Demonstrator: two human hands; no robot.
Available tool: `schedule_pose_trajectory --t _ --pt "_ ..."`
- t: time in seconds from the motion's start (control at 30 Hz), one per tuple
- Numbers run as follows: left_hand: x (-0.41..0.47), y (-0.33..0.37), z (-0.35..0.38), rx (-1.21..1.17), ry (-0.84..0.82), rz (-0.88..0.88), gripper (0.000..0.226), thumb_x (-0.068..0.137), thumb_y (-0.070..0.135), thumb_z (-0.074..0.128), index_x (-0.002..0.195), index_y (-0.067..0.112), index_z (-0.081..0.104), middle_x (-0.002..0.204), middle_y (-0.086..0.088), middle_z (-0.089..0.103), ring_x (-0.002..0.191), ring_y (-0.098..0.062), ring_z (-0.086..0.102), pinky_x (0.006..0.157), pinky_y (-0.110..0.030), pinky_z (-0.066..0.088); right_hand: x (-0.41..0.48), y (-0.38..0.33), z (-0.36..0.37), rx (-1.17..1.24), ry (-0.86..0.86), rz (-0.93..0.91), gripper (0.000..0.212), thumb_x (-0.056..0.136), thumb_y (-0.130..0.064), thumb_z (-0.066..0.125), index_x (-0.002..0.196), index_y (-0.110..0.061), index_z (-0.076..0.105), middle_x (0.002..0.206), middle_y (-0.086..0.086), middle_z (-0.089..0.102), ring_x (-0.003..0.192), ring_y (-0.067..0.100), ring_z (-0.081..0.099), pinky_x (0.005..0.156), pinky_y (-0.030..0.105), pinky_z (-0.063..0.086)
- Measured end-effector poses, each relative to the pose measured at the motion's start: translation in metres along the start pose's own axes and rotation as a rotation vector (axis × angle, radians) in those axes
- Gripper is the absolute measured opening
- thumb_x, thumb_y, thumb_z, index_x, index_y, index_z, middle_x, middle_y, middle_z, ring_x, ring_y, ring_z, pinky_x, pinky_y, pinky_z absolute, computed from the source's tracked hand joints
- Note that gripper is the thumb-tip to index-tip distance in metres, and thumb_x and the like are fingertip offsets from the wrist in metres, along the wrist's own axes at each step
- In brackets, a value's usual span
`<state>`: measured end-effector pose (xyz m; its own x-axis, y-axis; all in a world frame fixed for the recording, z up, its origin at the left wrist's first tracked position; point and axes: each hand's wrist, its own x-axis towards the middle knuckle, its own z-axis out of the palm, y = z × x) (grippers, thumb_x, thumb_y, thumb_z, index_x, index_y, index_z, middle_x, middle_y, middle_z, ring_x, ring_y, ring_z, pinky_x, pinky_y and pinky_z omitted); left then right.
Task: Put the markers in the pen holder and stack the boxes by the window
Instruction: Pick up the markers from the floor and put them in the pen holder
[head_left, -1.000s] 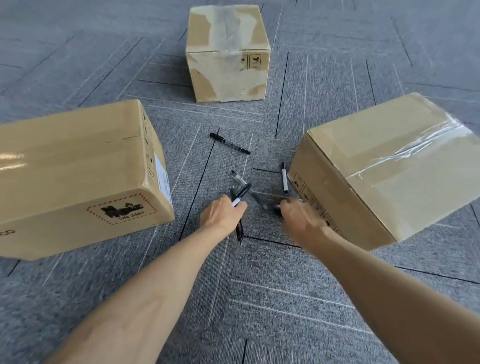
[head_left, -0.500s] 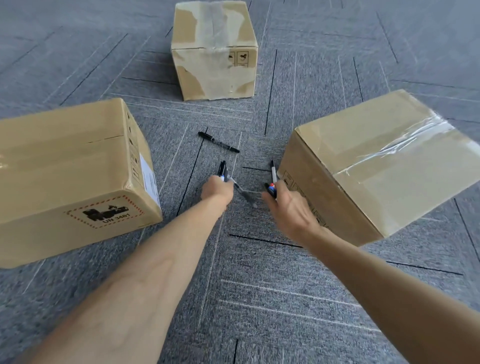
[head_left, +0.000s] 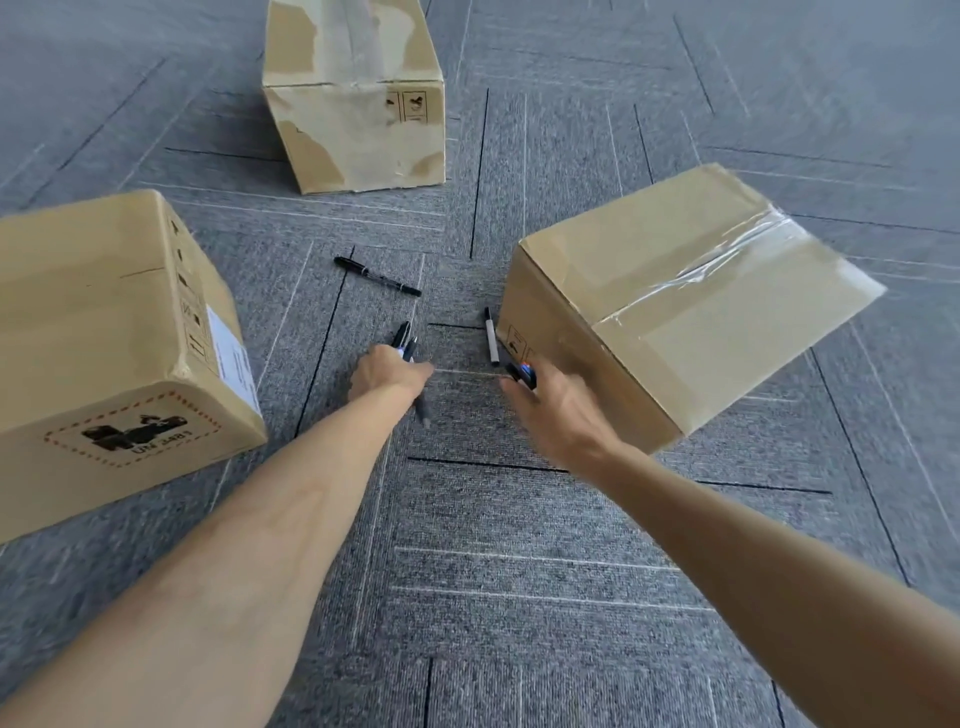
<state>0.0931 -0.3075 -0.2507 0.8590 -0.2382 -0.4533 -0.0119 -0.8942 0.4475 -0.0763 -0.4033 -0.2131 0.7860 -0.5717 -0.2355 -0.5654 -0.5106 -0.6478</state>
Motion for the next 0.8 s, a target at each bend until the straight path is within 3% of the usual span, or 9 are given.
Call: schedule_pose_trajectory --t 0.13,0.2,0.3,0.37,0.47,0.53,0.63,0.77,0.8 --pt "-0.008 -0.011 -0.008 0.039 -0.046 0.052 0.034 0.089 0.043 0.066 0.093 0.01 0.06 0.085 -0.003 0.062 0.06 -0.013 0.052 0.047 -0.025 0.035 -0.006 -0.002 0.0 -0.046 -0.012 0.014 0.028 0.103 -0.038 0.046 0.104 -0.011 0.051 0.078 0.008 0.064 0.058 0.02 0.056 0.055 0.04 0.052" --pt "-0.013 -0.018 -0.017 0.0 -0.117 0.049 0.031 0.087 0.04 0.065 0.096 0.009 0.064 0.085 -0.003 0.071 0.064 -0.015 0.06 0.051 -0.023 0.041 -0.008 -0.007 0.0 -0.074 -0.006 0.028 0.029 0.103 -0.038 0.046 0.101 -0.009 0.051 0.079 0.011 0.065 0.06 0.024 0.059 0.055 0.043 0.052" --pt "-0.026 -0.031 -0.037 -0.061 -0.198 0.048 0.032 0.092 0.034 0.059 0.103 0.005 0.066 0.07 0.002 0.071 0.049 -0.009 0.053 0.047 -0.021 0.039 -0.007 -0.026 0.001 -0.078 0.036 0.048 0.034 0.103 -0.04 0.043 0.1 -0.006 0.048 0.084 0.019 0.067 0.068 0.036 0.064 0.059 0.049 0.052" --pt "-0.033 -0.036 -0.051 -0.114 -0.202 0.045 0.036 0.095 0.032 0.054 0.105 -0.001 0.066 0.064 0.004 0.064 0.045 -0.01 0.045 0.044 -0.021 0.034 -0.006 -0.043 0.004 -0.11 0.044 0.051 0.033 0.104 -0.039 0.04 0.098 -0.007 0.043 0.089 0.022 0.066 0.071 0.037 0.062 0.059 0.047 0.047" --pt "-0.035 -0.041 -0.07 -0.271 -0.212 0.052 0.042 0.097 0.029 0.052 0.123 -0.002 0.058 0.069 0.001 0.066 0.043 -0.011 0.041 0.041 -0.02 0.034 -0.008 -0.068 0.005 -0.155 0.021 0.064 0.029 0.106 -0.036 0.037 0.099 -0.008 0.04 0.09 0.022 0.064 0.072 0.036 0.059 0.06 0.039 0.04" --pt "-0.038 -0.048 -0.083 -0.325 -0.217 0.107 0.05 0.098 0.037 0.051 0.132 0.0 0.05 0.071 0.002 0.069 0.045 -0.012 0.044 0.047 -0.022 0.04 -0.007 -0.086 0.004 -0.2 0.014 0.082 0.029 0.106 -0.036 0.037 0.098 -0.008 0.04 0.095 0.025 0.064 0.076 0.037 0.059 0.061 0.037 0.039" --pt "-0.044 -0.064 -0.101 -0.281 -0.177 0.222 0.045 0.101 0.044 0.046 0.117 0.005 0.061 0.064 0.004 0.068 0.047 -0.012 0.051 0.054 -0.025 0.044 -0.004 -0.118 -0.003 -0.31 -0.032 0.093 0.025 0.105 -0.033 0.04 0.098 -0.009 0.041 0.097 0.019 0.063 0.072 0.03 0.055 0.057 0.034 0.039" --pt "-0.055 -0.078 -0.127 -0.288 -0.185 0.279 0.04 0.102 0.041 0.046 0.11 0.005 0.061 0.068 0.0 0.068 0.057 -0.016 0.061 0.067 -0.032 0.054 -0.013 -0.169 -0.021 -0.459 -0.175 0.077 0.023 0.106 -0.032 0.04 0.103 -0.011 0.05 0.073 0.002 0.053 0.056 0.014 0.049 0.048 0.025 0.038" --pt "-0.057 -0.077 -0.132 -0.341 -0.208 0.292 0.04 0.102 0.039 0.048 0.112 0.001 0.059 0.066 -0.001 0.066 0.055 -0.017 0.06 0.064 -0.034 0.056 -0.013 -0.177 -0.024 -0.477 -0.181 0.071 0.024 0.105 -0.033 0.04 0.102 -0.011 0.051 0.07 0.002 0.053 0.055 0.013 0.05 0.048 0.024 0.038"
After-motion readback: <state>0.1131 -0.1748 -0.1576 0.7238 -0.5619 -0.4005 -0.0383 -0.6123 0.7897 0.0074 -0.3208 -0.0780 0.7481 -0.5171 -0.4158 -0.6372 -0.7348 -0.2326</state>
